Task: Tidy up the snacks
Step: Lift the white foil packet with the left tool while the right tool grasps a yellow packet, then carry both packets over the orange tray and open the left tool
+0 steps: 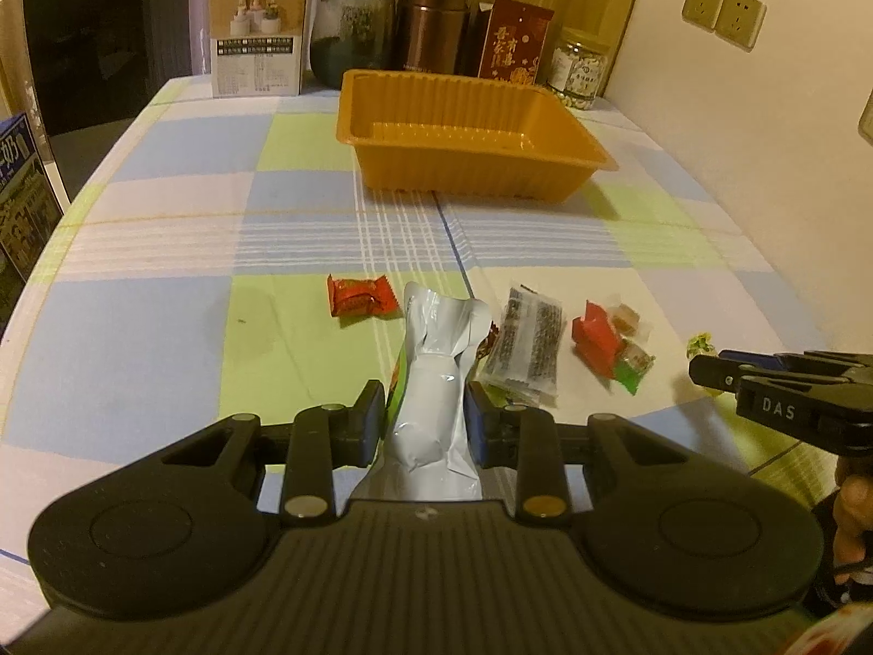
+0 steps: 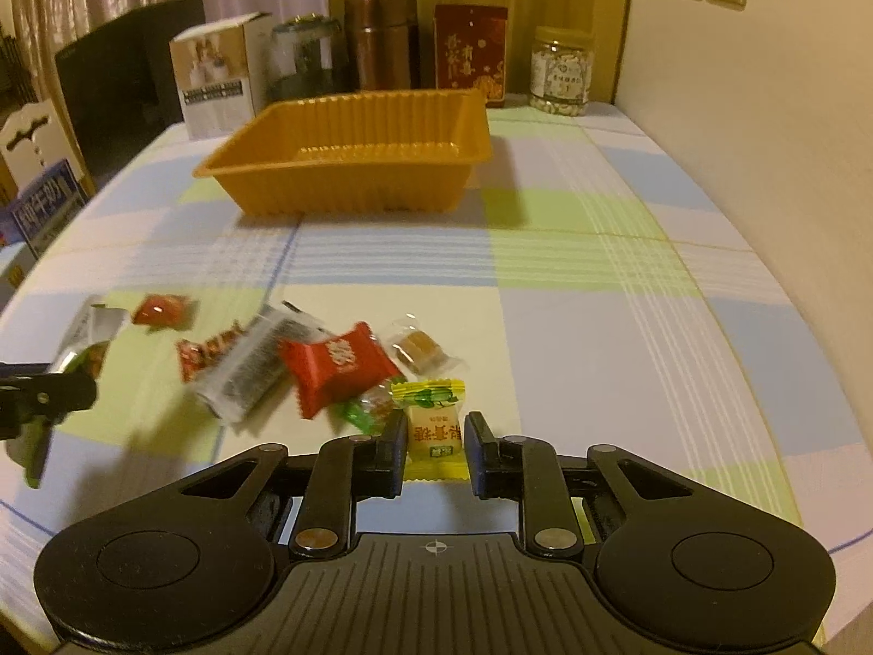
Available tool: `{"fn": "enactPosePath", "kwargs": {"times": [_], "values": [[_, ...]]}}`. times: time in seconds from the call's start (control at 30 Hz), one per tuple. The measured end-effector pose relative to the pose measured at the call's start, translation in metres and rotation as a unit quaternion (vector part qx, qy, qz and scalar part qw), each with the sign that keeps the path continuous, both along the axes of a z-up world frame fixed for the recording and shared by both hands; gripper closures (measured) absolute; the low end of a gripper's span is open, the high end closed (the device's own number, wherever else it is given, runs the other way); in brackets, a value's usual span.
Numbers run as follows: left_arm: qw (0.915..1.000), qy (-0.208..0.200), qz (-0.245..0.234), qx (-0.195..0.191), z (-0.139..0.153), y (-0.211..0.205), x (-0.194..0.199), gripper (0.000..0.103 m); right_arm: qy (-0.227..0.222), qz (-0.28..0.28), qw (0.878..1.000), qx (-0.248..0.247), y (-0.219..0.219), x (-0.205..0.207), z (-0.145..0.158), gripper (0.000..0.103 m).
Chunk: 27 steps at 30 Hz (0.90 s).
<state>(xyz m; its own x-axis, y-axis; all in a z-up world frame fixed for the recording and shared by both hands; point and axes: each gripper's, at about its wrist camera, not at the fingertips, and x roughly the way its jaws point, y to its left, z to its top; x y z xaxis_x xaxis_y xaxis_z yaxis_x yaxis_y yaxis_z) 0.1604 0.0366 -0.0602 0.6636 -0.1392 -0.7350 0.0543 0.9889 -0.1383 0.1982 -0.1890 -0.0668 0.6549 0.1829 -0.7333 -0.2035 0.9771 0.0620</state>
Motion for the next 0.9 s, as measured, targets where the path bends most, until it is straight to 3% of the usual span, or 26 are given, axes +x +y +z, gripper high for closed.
{"fn": "enactPosePath", "kwargs": {"times": [0.33, 0.9], "values": [[0.9997, -0.022, 0.004, 0.001, 0.026, 0.001, -0.016, 0.075, -0.013, 0.011, 1.000, 0.023, 0.012, -0.024, 0.029, 0.080], [0.9993, -0.037, -0.002, -0.003, 0.044, -0.005, -0.025, 0.075, -0.028, 0.014, 0.999, 0.030, 0.013, -0.036, 0.048, 0.080]]}}
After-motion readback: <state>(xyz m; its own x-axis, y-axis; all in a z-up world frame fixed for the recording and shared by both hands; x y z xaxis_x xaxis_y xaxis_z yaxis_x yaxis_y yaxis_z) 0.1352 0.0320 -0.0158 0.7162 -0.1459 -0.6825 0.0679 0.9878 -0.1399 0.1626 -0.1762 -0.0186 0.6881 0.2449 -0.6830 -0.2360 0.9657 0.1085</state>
